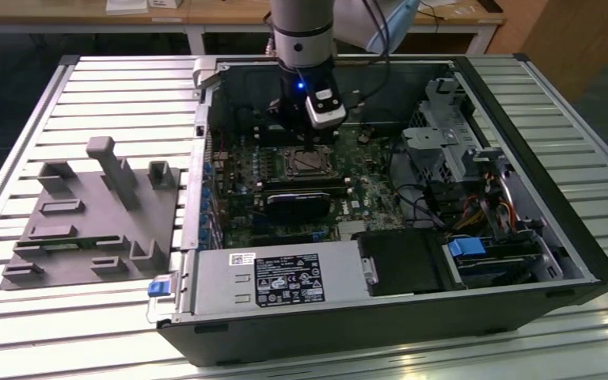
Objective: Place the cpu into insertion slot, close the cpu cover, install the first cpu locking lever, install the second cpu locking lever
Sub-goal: 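Install the first cpu locking lever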
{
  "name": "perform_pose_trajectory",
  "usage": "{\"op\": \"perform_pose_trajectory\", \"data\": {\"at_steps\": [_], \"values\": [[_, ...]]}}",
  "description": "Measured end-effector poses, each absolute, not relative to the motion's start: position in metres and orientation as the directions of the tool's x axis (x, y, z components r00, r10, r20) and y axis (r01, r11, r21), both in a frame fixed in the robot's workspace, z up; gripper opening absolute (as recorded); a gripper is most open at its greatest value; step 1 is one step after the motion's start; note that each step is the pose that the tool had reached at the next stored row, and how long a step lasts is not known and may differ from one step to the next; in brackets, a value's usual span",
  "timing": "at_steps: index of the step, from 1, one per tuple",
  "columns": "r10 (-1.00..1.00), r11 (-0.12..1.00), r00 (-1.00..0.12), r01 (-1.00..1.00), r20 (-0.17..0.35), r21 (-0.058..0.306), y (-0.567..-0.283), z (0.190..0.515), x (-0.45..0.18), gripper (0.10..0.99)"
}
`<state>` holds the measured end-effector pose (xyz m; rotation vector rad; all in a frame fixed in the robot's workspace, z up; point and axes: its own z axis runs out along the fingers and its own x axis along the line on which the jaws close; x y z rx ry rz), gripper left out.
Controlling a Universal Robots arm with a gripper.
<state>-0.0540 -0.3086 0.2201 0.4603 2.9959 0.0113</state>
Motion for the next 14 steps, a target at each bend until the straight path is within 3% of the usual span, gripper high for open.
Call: {"op": "perform_pose_trajectory", "data": {"at_steps": [14], "values": [[0.295, 0.954, -0.948, 0.299, -0.12, -0.016, -0.316, 0.2222, -0.053, 0.106]]}}
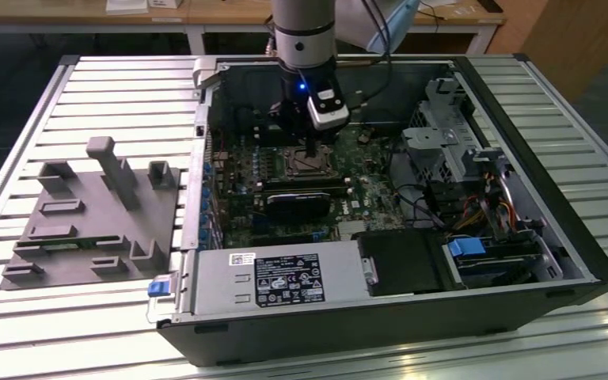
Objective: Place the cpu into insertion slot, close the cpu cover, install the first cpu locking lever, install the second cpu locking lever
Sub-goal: 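Install the first cpu locking lever, then install the second cpu locking lever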
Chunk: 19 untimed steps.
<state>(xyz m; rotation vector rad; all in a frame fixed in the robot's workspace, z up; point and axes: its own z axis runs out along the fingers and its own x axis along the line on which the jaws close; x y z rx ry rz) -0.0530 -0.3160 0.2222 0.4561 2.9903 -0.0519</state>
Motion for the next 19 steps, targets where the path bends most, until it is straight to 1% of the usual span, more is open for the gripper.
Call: {"op": "perform_pose_trajectory", "data": {"at_steps": [4, 11, 19], "values": [[0.295, 0.954, -0.948, 0.299, -0.12, -0.017, -0.316, 0.223, -0.053, 0.106], [0.295, 0.954, -0.948, 0.299, -0.12, -0.016, -0.316, 0.238, -0.053, 0.106], [0.295, 0.954, -0.948, 0.299, -0.12, -0.016, -0.316, 0.24, -0.053, 0.106]]}}
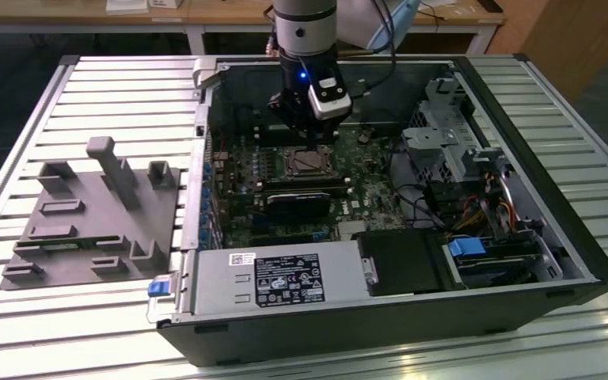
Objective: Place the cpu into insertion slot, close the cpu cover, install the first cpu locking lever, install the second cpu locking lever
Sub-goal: 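Install the second cpu locking lever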
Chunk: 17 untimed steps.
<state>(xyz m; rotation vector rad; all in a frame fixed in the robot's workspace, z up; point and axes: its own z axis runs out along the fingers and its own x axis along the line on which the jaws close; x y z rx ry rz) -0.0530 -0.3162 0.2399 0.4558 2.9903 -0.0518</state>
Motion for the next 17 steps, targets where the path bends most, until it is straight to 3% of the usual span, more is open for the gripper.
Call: {"op": "perform_pose_trajectory", "data": {"at_steps": [17], "values": [[0.295, 0.954, -0.948, 0.299, -0.12, -0.016, -0.328, 0.24, -0.053, 0.106]]}}
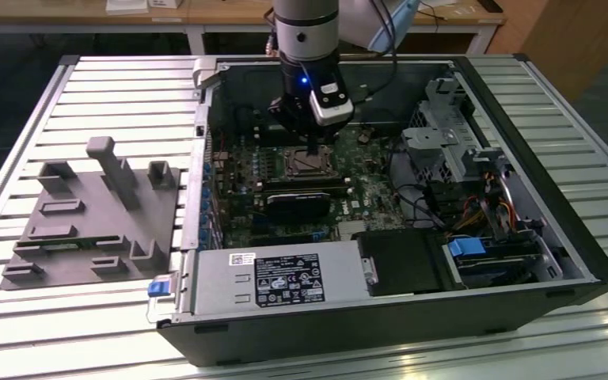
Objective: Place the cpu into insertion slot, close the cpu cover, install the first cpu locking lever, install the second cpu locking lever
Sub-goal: 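Install the second cpu locking lever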
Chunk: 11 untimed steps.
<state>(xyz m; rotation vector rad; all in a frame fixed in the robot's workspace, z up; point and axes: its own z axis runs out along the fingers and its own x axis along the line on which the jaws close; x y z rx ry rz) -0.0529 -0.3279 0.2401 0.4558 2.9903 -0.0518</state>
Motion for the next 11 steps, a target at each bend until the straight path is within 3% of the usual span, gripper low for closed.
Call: {"op": "perform_pose_trajectory", "data": {"at_steps": [11], "values": [[0.295, 0.954, -0.948, 0.299, -0.12, -0.015, -0.345, 0.24, -0.053, 0.106]]}}
